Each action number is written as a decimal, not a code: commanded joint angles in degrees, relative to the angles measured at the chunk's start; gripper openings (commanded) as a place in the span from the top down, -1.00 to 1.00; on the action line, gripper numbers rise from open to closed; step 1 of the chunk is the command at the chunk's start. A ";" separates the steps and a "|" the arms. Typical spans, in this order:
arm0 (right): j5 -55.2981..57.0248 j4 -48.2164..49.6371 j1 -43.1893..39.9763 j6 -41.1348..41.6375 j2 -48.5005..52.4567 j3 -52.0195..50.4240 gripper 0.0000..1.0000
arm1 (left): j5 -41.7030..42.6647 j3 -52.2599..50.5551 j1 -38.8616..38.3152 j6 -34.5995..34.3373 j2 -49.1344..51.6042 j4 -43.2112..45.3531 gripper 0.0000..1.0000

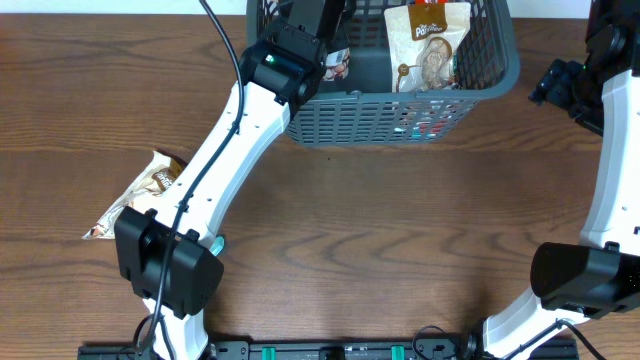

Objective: Pack container
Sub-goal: 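Lift the bag and lower it into the basket's left side, then open the left gripper and move it to the remaining PanTree bag, then grasp the remaining PanTree bag beside the green wrapper with the left gripper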

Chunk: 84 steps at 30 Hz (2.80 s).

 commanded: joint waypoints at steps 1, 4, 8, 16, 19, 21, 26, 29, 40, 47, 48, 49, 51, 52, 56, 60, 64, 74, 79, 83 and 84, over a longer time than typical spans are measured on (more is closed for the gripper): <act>1.22 0.00 -0.52 1.01 0.15 -0.24 -0.99 | -0.33 0.04 0.20 -0.33 0.66 -0.52 0.40; 1.22 0.00 -0.52 1.01 0.15 -0.24 -0.98 | -0.35 0.04 0.20 -0.31 0.66 -1.36 0.38; 1.22 0.00 -0.52 1.01 0.15 -0.24 -0.99 | -0.33 0.04 0.20 -0.28 0.66 -1.77 0.38; 1.22 0.00 -0.52 1.01 0.15 -0.24 -0.98 | -0.37 0.26 0.22 1.75 -1.68 -1.81 0.26; 1.22 0.00 -0.52 1.01 0.15 -0.24 -0.99 | -1.64 0.26 0.66 4.46 -5.75 -2.05 0.03; 1.22 0.00 -0.52 1.01 0.15 -0.24 -0.98 | -5.73 0.26 1.25 4.46 -9.62 -2.93 -0.08; 1.22 0.00 -0.52 1.03 0.15 -0.24 -0.99 | -13.14 0.26 4.55 4.44 -20.55 -6.84 -0.15; 1.22 0.00 -0.52 1.01 0.15 -0.24 -0.99 | -13.46 0.26 7.45 4.42 -26.51 -13.73 -0.15; 1.22 0.00 -0.52 1.01 0.15 -0.24 -0.99 | -13.51 0.24 9.62 4.39 -39.39 -42.56 -0.97; 1.22 0.00 -0.52 1.01 0.15 -0.24 -0.99 | -23.89 -1.81 16.39 -30.80 -37.70 -53.96 -0.98; 1.22 0.00 -0.52 1.01 0.15 -0.24 -0.98 | -24.46 -2.29 18.36 -38.84 -37.16 -57.00 -0.97; 1.22 0.00 -0.52 1.01 0.15 -0.24 -0.98 | -23.85 -2.95 20.90 -47.25 -36.37 -60.19 -0.97; 1.22 0.00 -0.52 1.03 0.15 -0.24 -0.98 | -20.09 -4.52 25.46 -57.68 -34.97 -63.93 -0.96; 1.22 0.00 -0.52 1.01 0.15 -0.24 -0.99 | -17.42 -5.49 27.45 -60.00 -34.34 -64.26 -0.97; 1.22 0.00 -0.52 1.01 0.15 -0.24 -0.99 | -3.85 -10.16 34.95 -64.54 -30.86 -62.18 -0.97; 1.22 0.00 -0.52 1.01 0.15 -0.24 -0.99 | 9.66 -16.00 40.61 -65.51 -25.99 -56.22 -0.97; 1.22 0.00 -0.52 1.01 0.15 -0.24 -0.99 | 15.82 -20.22 44.11 -65.51 -20.59 -51.76 -0.97; 1.22 0.00 -0.52 1.01 0.15 -0.26 -0.98 | 21.99 -23.12 47.84 -65.51 -7.32 -51.10 -0.97; 1.22 0.00 -0.52 1.03 0.15 -0.24 -0.99 | 21.68 -23.19 48.00 -65.51 -2.97 -50.71 -0.97; 1.22 0.00 -0.52 1.01 0.15 -0.24 -0.98 | 19.50 -23.23 48.00 -65.46 -0.68 -50.51 -0.97; 1.22 0.00 -0.52 1.01 0.15 -0.24 -0.98 | 17.90 -23.34 48.00 -65.26 -0.26 -50.42 -0.97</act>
